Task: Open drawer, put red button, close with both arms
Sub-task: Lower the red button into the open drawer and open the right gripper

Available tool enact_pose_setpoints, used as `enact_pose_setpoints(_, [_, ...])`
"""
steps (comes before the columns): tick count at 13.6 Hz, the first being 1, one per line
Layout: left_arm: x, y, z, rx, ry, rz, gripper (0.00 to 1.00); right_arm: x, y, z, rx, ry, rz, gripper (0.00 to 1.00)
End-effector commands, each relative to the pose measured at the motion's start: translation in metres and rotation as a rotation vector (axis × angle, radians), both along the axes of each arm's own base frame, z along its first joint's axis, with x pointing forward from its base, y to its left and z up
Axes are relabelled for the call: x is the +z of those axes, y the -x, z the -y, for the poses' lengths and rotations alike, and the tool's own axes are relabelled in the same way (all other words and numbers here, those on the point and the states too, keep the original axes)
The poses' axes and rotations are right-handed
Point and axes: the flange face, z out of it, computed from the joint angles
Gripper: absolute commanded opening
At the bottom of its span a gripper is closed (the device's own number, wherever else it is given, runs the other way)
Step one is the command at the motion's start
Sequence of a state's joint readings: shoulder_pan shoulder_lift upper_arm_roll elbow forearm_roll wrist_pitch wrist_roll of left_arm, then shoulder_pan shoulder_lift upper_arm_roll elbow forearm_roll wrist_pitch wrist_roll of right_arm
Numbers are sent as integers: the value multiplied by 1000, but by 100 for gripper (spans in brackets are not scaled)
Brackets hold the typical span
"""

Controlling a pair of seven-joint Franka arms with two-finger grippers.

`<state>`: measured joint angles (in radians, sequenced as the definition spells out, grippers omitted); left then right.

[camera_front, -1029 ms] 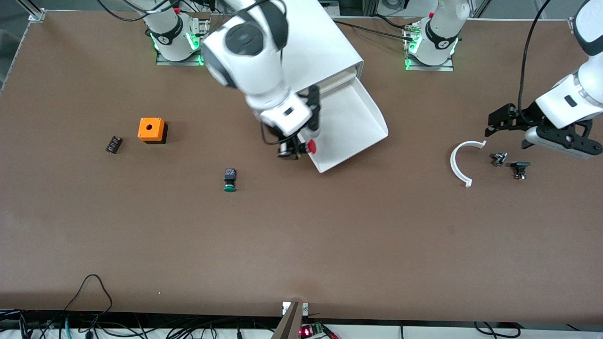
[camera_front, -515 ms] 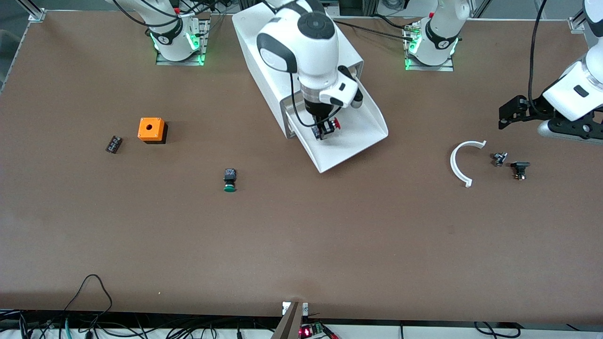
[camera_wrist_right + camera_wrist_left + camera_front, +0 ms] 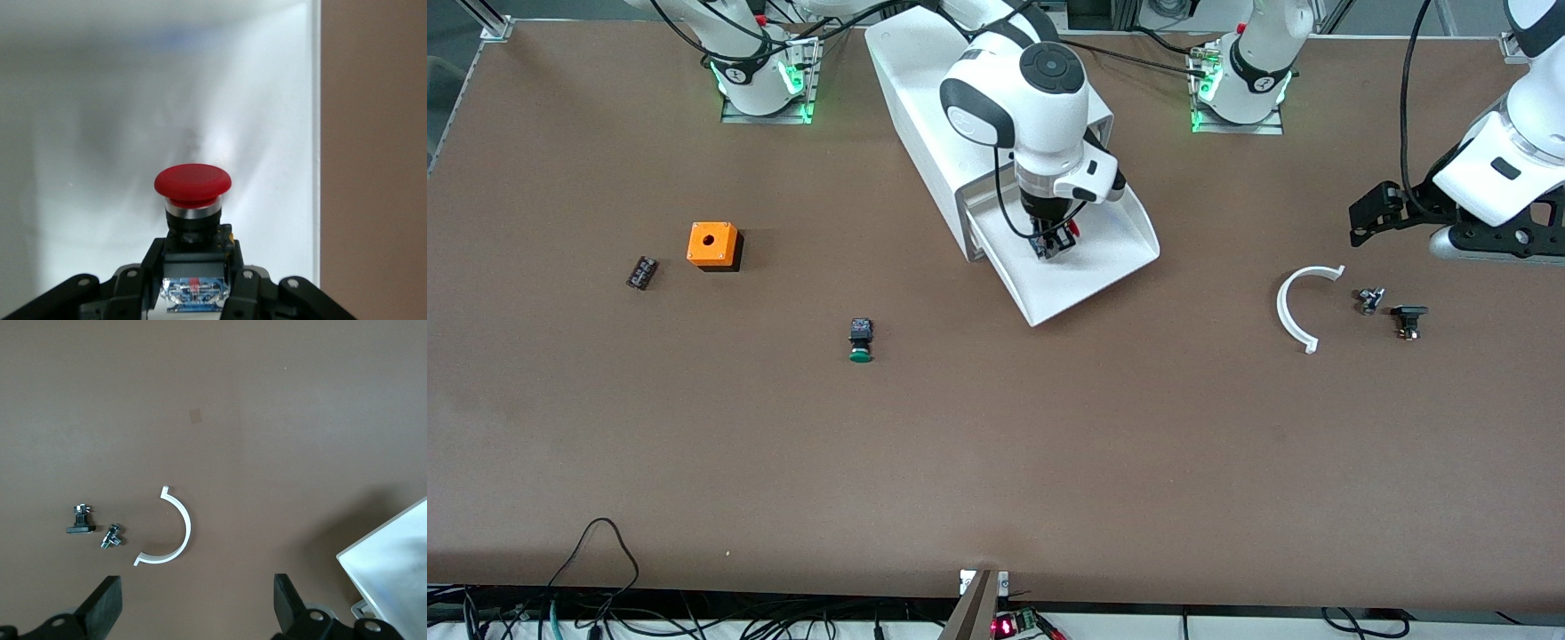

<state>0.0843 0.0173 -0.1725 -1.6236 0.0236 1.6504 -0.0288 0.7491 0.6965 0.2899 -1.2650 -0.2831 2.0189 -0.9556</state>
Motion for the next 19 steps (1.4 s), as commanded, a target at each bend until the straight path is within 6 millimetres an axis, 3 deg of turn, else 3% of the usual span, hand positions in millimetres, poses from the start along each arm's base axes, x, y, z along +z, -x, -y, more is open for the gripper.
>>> enact_pose_setpoints(1, [5,-5,-6,-26,-18,8,100,-14,7,-10,31,25,-9,31])
enact_pose_setpoints(3, [4,-5,-6,-24,-15,7,100,-23,12,-10,37,38,-20,33])
enact_pose_setpoints(4, [4,-5,-7,-23,-12,6,100,-24,13,-10,29,39,-22,40])
enact_pose_setpoints(6, [4,-5,-7,-23,-14,6,100,-24,14,-10,-25,35,-25,100])
enact_pose_setpoints(9, [4,-6,-7,-23,-12,6,100,-3,12,-11,-82,6,-7,100])
enact_pose_setpoints(12, [3,-6,-6,-24,-12,3,100,54,-5,-6,-193,-90,49,100])
enact_pose_setpoints(16, [-2,-8,-6,-23,-11,-6,100,103,-55,35,-398,-182,86,100])
enact_pose_setpoints(19, [-21,-19,-7,-22,-4,0,100,139,-72,60,-583,-248,102,100])
